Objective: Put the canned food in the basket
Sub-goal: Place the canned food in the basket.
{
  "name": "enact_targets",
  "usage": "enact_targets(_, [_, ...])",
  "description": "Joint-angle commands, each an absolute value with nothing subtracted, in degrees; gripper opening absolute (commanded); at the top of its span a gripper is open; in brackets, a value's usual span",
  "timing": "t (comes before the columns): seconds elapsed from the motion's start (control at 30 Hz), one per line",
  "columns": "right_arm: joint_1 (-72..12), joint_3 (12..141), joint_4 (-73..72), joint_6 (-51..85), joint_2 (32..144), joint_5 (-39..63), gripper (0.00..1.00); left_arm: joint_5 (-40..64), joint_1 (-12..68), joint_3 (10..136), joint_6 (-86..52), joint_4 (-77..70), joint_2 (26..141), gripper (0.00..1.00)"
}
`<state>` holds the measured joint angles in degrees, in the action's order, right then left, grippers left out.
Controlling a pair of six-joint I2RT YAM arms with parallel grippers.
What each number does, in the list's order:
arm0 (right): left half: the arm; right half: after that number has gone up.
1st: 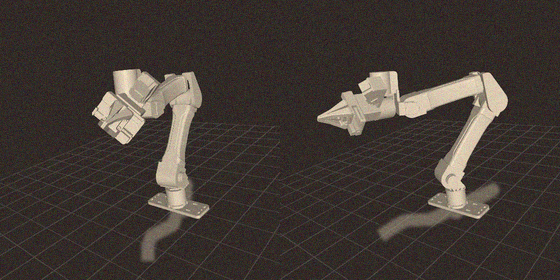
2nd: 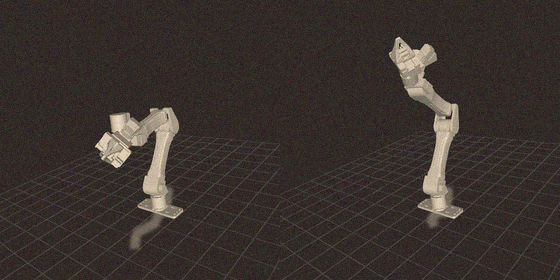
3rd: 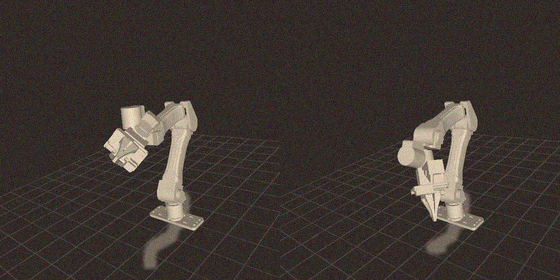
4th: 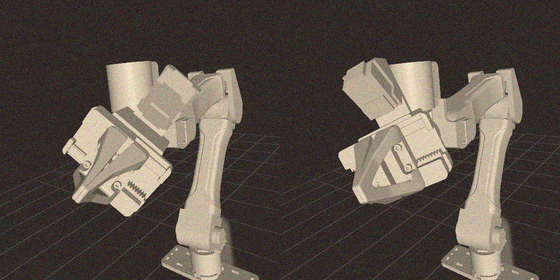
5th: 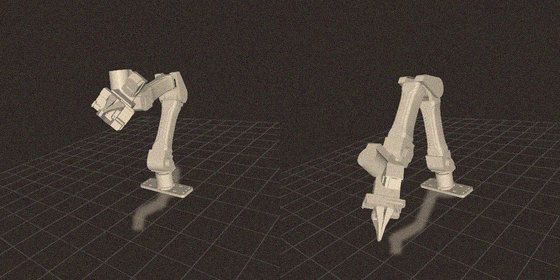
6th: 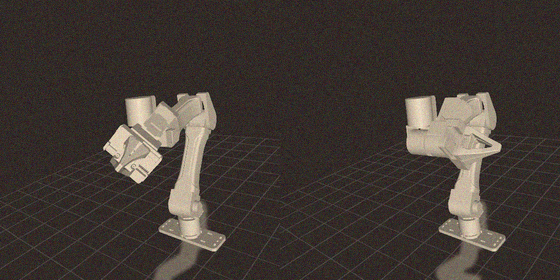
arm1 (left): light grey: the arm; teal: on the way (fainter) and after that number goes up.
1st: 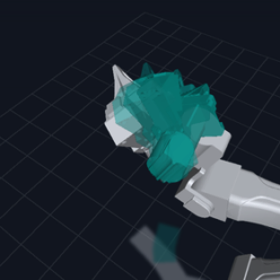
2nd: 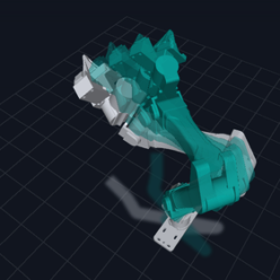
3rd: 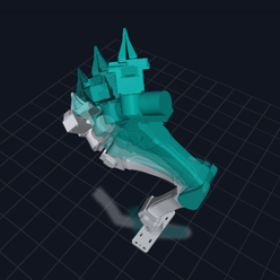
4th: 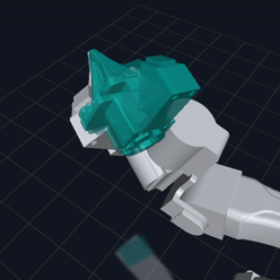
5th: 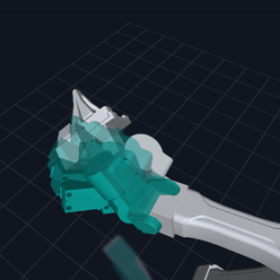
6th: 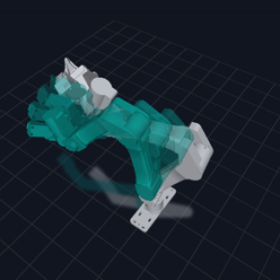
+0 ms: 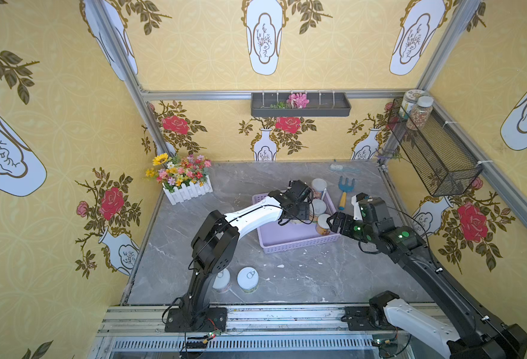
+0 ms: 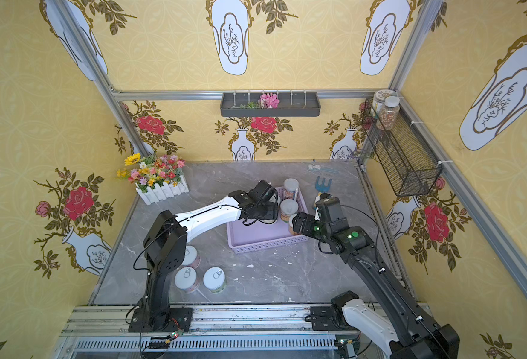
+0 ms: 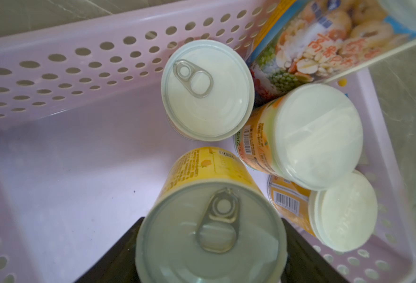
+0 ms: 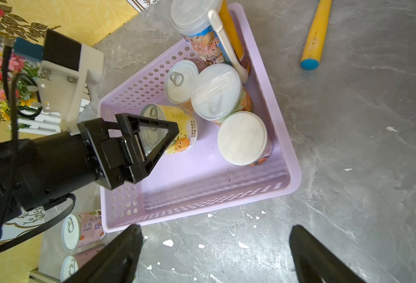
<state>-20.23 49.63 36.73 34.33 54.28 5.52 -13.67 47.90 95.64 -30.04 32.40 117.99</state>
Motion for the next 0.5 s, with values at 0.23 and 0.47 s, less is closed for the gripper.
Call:
enact_targets(0.23, [-19.9,49.1,36.9,35.0,54.0,6.6,0.97,-13.9,48.2,99.7,-30.2,27.8,123.0,0.7])
enact_targets(0.47, [-19.9,48.9,37.0,35.2,54.0,6.7,0.97,-14.1,48.2,102.0,-29.4,28.2,125.5,0.69])
